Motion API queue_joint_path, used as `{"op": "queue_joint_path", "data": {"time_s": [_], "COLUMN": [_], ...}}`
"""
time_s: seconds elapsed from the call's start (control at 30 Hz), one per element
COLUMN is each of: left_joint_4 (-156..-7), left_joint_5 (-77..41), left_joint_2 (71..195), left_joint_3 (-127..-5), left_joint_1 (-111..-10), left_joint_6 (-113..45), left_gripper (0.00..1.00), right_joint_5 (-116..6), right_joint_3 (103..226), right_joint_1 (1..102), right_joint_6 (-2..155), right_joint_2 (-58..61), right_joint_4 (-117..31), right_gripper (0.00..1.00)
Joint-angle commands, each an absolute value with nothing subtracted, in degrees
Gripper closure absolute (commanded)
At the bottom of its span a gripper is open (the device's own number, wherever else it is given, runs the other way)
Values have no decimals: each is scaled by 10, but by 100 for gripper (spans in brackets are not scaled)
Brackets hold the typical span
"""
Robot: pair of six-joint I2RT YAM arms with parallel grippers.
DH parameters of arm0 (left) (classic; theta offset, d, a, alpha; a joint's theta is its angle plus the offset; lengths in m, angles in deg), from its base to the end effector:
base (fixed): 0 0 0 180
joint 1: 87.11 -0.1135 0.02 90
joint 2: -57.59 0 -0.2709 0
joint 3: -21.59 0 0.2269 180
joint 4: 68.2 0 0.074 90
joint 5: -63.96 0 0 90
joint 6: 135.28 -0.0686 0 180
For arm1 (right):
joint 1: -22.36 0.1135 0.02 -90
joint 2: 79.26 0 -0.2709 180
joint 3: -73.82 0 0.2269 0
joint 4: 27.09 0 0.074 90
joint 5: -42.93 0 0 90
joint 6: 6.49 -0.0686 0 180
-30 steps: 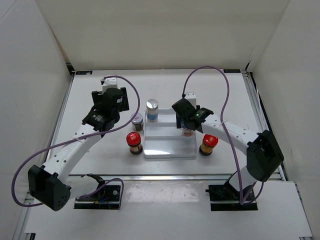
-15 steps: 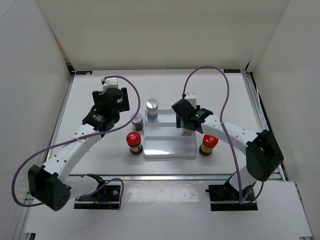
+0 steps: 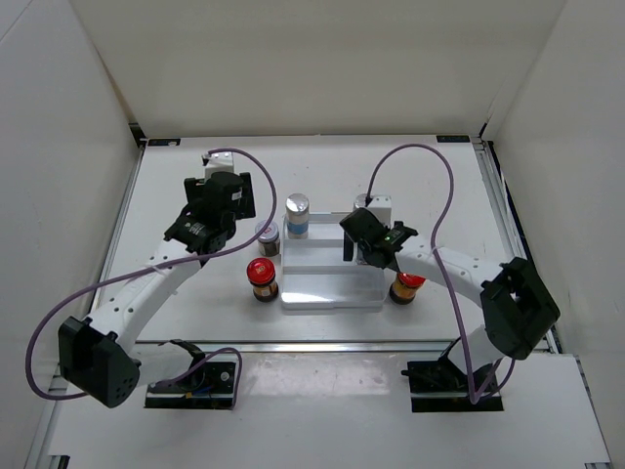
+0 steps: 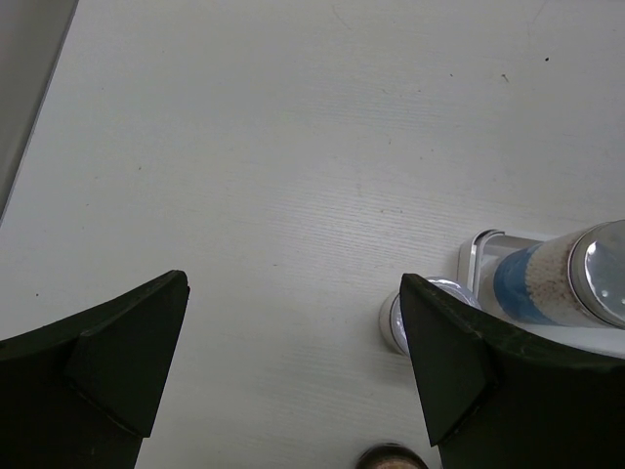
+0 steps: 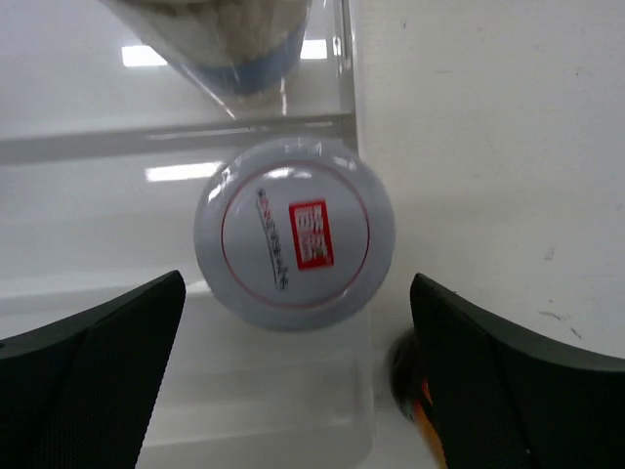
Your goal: Organize the condiment bottles
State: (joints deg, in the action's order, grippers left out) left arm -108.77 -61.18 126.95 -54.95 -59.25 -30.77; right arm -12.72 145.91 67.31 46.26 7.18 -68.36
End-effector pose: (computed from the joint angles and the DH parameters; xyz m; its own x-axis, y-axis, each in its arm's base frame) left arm 0.2468 -0.0858 0.3238 -0.4603 0.0116 -0.8877 -0.1633 0.9818 0.0975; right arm 0.2374 0.1823 0.2198 -0.6815 0.0258 -0.7314 0.0687 0.9972 -0.0289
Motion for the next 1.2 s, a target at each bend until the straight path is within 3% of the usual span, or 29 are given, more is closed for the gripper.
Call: {"op": "queue_joint_path", "data": {"time_s": [0.0,0.2,0.3,0.5,0.7,1.17], "left_joint_4": [-1088,-1093,-1093,-1093,-1093,-1088], "left_joint_5": [-602,-596,-596,-522,-487,-464], "left_joint_2": [1270,1283,1283,1322,1379,1471], "left_joint_3": [-545,-545,-545,-545,-557,-576], "left_joint_1": [-590,-570,-558,-541,-535,-541], "left_joint_6": [-309,-316,-322,-327,-321,-327], "left_gripper": [0,0,0,0,0,0], "right_joint_5": [-117,-33,-19,-19,-12,-1], "right_joint_3": [1458,1640,1685,1631,1475,1475], "right_joint_1": [694,718,718,718,718,718], "right_joint_6": [431,428,486,532,497,488], "right_joint_2": [40,21,-18,-146,-273,-279], "right_joint_4": [-750,-994,-1043,-1085,-1061,-1055], "right_gripper": [0,0,0,0,0,0]}}
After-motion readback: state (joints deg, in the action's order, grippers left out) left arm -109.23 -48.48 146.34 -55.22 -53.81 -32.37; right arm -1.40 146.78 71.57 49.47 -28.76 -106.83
